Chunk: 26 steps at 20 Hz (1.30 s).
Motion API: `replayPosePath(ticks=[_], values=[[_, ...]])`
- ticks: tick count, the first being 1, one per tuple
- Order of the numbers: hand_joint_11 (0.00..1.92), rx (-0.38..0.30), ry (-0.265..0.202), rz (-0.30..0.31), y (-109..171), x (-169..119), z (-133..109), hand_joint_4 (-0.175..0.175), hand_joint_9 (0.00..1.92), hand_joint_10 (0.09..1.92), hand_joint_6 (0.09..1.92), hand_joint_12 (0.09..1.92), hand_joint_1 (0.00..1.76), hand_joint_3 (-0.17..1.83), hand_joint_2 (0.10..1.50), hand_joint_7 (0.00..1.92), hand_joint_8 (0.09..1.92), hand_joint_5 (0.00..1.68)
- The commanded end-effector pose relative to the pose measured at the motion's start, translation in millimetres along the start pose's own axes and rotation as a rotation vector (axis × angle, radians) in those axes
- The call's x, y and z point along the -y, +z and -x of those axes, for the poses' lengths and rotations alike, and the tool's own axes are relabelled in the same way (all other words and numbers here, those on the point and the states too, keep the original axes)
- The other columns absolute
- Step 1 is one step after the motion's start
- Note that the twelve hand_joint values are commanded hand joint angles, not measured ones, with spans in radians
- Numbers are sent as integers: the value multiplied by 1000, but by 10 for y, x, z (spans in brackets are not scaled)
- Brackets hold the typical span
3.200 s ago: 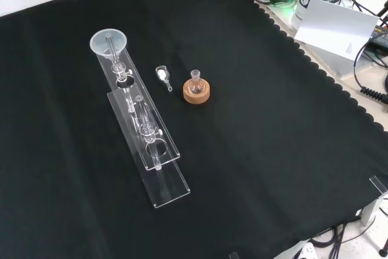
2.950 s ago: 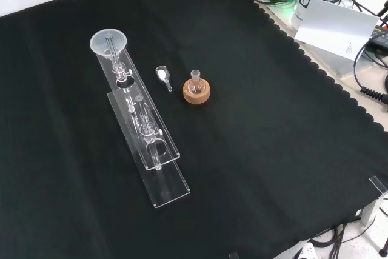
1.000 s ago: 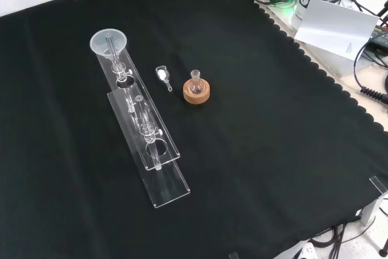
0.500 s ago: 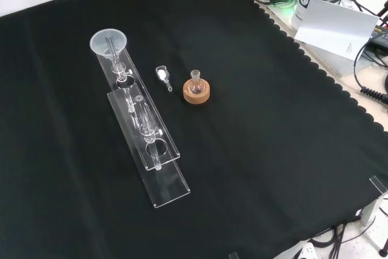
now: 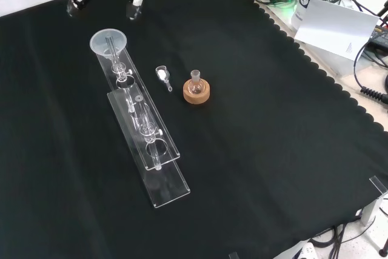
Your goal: Pick up the funnel from the transparent funnel stand.
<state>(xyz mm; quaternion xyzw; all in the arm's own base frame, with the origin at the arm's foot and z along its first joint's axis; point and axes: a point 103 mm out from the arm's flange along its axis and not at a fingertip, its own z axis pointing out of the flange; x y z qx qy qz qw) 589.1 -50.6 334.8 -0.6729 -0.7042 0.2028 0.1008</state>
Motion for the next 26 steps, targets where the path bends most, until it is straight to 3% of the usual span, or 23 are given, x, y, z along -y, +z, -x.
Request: replayPosePath(ticks=[1, 8, 26], values=[[149, 36, -39, -83, 98, -69, -81, -55, 145, 781, 87, 1409, 525, 384, 639, 0, 430, 25], [143, 58, -54, -101, 147, -96, -103, -52, 135, 793, 87, 1413, 505, 364, 622, 0, 413, 16], [104, 92, -30, -98, 286, -252, -177, -56, 95, 776, 87, 1408, 520, 334, 635, 0, 366, 0]])
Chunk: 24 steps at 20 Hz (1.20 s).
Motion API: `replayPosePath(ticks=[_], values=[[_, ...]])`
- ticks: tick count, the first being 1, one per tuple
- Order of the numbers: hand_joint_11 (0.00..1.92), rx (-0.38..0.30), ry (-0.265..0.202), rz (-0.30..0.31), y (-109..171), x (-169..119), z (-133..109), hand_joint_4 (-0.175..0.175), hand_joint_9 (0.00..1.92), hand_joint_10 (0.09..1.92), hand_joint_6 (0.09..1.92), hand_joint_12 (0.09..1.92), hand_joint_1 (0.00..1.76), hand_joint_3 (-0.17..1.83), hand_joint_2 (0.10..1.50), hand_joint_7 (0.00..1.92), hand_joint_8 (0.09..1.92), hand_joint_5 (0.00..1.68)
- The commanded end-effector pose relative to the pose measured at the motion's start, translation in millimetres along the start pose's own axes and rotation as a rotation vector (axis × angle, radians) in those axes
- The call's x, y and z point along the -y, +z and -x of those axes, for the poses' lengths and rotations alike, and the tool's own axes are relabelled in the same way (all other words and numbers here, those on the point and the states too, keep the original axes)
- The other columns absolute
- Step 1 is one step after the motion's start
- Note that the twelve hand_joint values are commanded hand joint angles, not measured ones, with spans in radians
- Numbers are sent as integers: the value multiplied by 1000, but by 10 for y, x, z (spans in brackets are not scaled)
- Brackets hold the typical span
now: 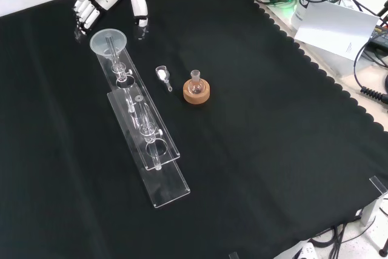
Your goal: Pick up the funnel from the transparent funnel stand.
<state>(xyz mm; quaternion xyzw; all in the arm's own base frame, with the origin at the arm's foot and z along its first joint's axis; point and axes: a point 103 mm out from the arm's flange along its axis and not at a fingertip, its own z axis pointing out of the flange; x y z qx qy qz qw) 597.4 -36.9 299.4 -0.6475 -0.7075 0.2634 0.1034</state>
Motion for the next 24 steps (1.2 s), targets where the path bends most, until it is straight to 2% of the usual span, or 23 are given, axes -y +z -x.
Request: replayPosePath(ticks=[1, 11, 20, 24], values=[[101, 1, -13, -8, 37, -48, 0, -56, 94, 775, 87, 1408, 522, 332, 637, 0, 362, 0], [34, 5, -7, -1, 156, -157, 24, -47, 31, 762, 87, 1408, 535, 300, 655, 0, 220, 0], [26, 14, -11, 5, 189, -184, 2, -50, 42, 770, 87, 1409, 546, 295, 659, 0, 203, 0], [28, 26, -12, 2, 202, -205, -8, -55, 97, 764, 87, 1417, 561, 285, 665, 0, 290, 0]])
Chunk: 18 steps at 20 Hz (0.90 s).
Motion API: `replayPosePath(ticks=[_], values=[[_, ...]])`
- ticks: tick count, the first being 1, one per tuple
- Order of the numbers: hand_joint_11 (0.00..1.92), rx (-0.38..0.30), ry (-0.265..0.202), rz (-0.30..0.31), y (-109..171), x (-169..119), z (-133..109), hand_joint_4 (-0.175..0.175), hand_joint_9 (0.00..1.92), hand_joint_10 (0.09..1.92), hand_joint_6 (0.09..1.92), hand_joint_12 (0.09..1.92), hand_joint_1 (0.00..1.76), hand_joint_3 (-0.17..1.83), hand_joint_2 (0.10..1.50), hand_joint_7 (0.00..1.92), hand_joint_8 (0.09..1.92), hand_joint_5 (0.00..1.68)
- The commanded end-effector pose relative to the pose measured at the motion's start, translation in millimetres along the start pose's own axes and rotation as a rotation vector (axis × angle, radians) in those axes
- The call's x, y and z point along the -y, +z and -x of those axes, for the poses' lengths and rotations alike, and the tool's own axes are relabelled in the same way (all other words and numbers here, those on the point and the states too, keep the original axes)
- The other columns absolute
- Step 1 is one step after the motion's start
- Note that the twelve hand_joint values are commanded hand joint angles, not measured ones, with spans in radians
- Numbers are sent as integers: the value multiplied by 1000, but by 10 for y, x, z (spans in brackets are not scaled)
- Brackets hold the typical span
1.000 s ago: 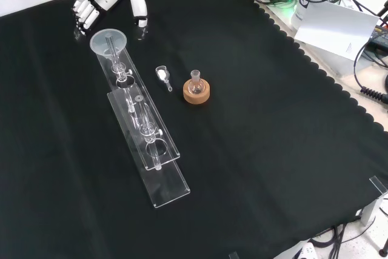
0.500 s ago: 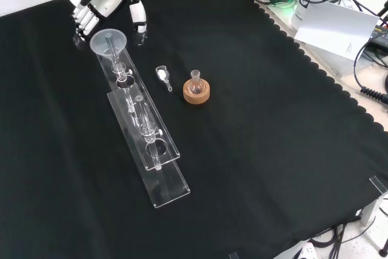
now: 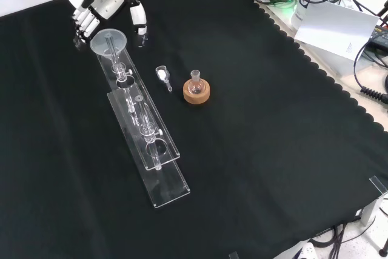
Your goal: Pick up the funnel from the transparent funnel stand.
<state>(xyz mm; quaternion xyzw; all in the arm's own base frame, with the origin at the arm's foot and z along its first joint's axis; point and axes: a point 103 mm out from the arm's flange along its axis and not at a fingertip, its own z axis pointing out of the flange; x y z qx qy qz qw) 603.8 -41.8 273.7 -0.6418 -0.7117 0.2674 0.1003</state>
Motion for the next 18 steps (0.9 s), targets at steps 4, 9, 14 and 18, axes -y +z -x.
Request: replayPosePath(ticks=[4, 9, 14, 18], values=[[28, 24, -4, 9, -12, -41, -12, -61, 159, 752, 87, 1422, 583, 283, 667, 0, 403, 0], [30, 30, 5, 8, -11, -57, -18, -67, 189, 745, 87, 1426, 630, 292, 678, 0, 480, 18], [33, 32, 6, -13, 18, -113, -23, -69, 204, 733, 87, 1425, 663, 331, 678, 0, 565, 65], [36, 37, 8, -8, 13, -132, -40, -66, 208, 729, 87, 1423, 674, 367, 674, 28, 631, 103]])
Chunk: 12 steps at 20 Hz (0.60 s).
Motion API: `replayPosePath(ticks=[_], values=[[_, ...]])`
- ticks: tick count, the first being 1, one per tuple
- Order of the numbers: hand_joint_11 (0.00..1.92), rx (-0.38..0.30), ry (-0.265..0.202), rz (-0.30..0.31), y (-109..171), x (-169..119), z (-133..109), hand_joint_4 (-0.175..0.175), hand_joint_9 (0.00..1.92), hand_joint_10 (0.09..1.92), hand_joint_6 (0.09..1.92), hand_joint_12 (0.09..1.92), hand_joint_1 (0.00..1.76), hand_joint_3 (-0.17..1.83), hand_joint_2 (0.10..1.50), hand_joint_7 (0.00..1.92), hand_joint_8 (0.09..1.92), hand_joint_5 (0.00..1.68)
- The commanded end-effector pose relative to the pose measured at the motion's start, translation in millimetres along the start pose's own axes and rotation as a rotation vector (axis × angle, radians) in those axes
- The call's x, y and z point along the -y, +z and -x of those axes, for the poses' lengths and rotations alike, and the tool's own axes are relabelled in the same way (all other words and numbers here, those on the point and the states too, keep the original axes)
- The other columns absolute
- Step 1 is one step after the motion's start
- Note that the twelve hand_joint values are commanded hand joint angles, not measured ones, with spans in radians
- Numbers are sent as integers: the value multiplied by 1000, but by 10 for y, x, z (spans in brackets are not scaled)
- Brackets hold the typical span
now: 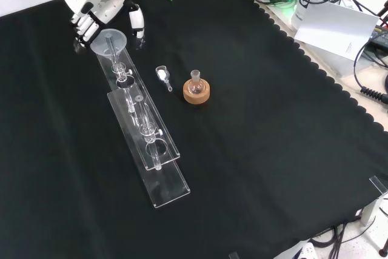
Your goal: Pick up the funnel from the transparent funnel stand.
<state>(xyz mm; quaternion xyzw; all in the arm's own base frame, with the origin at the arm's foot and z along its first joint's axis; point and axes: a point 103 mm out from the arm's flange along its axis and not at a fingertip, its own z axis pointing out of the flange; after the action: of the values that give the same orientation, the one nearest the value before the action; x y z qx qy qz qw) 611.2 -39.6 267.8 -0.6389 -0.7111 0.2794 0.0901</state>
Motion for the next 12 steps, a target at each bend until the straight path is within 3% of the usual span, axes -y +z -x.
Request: replayPosePath(ticks=[1, 8, 12], values=[[39, 6, 4, 2, -1, -36, -20, -64, 211, 729, 87, 1423, 676, 375, 673, 49, 649, 122], [58, 14, 15, 9, -54, -17, -37, -53, 231, 721, 87, 1409, 685, 423, 675, 108, 687, 324], [64, 44, 19, 13, -51, -11, -48, -43, 249, 722, 87, 1407, 693, 437, 677, 187, 718, 358]])
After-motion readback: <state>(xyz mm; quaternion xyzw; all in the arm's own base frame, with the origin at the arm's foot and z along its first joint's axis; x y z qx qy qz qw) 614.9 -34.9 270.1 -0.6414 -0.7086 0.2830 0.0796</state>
